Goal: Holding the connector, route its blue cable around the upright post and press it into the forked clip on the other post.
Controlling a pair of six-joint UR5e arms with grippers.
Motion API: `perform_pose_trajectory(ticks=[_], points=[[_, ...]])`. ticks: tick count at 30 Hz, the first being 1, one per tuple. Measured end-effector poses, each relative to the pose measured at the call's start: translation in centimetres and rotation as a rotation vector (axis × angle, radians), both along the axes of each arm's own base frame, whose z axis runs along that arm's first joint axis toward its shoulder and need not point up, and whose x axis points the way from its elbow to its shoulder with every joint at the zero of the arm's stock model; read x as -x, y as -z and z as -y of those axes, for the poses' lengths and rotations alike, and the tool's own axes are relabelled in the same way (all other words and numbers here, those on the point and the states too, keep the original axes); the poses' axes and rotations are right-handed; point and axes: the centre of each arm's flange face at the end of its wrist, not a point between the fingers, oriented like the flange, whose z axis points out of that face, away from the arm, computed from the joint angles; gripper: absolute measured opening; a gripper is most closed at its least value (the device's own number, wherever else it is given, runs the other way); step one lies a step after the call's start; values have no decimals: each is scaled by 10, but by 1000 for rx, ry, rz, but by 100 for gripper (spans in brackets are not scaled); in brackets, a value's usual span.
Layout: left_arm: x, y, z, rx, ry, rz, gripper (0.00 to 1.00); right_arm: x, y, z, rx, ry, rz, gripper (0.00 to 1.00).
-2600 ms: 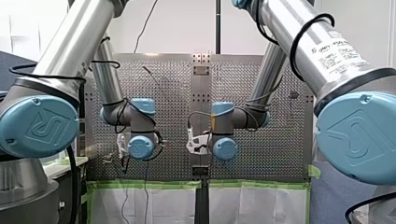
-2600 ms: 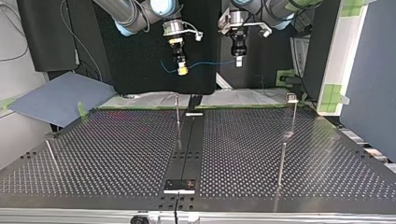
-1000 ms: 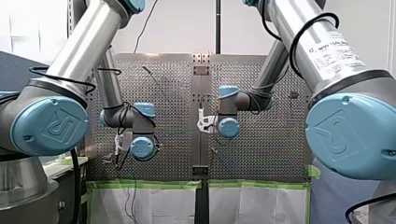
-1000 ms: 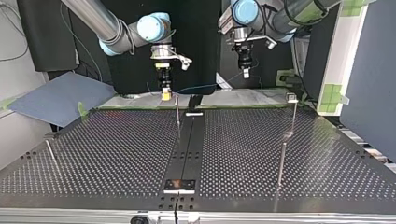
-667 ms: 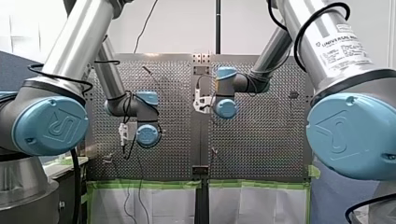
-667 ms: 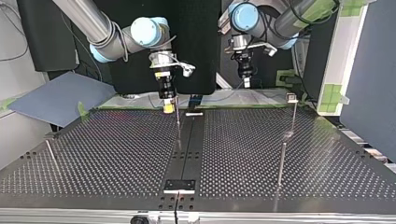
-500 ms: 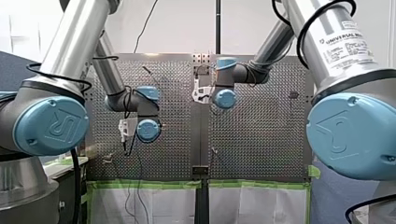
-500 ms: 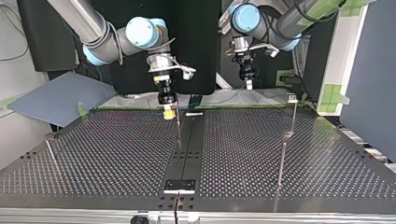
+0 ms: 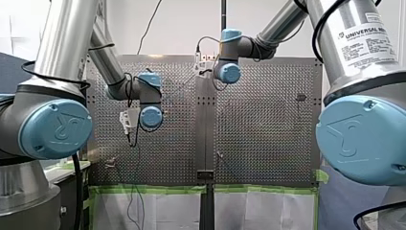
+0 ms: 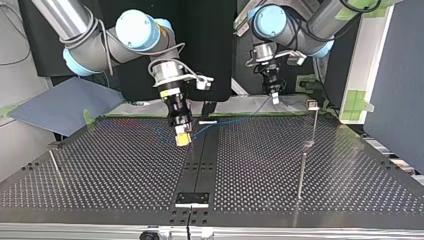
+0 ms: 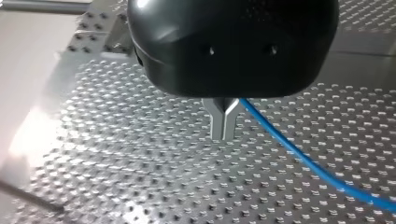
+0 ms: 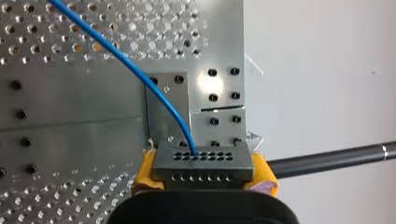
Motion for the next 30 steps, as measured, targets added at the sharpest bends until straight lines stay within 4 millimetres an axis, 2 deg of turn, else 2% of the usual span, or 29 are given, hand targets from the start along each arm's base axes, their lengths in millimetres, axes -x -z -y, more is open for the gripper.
perform_pose_trajectory(ticks=[5, 11, 17, 22, 30], points=[[-7, -25, -4, 47, -20, 34, 1, 1, 9, -5, -40, -3, -32, 38], [-10, -58, -9, 115, -41, 78, 1, 5, 36, -11, -113, -4, -84, 38], [-10, -91, -13, 172, -48, 124, 1, -3, 58, -7, -153, -16, -149, 38], [-9, -117, -18, 214, -61, 169, 3, -10, 51, -5, -157, -28, -169, 38], [-7, -157, -28, 252, -91, 233, 3, -24, 24, -9, -136, -60, -195, 38]])
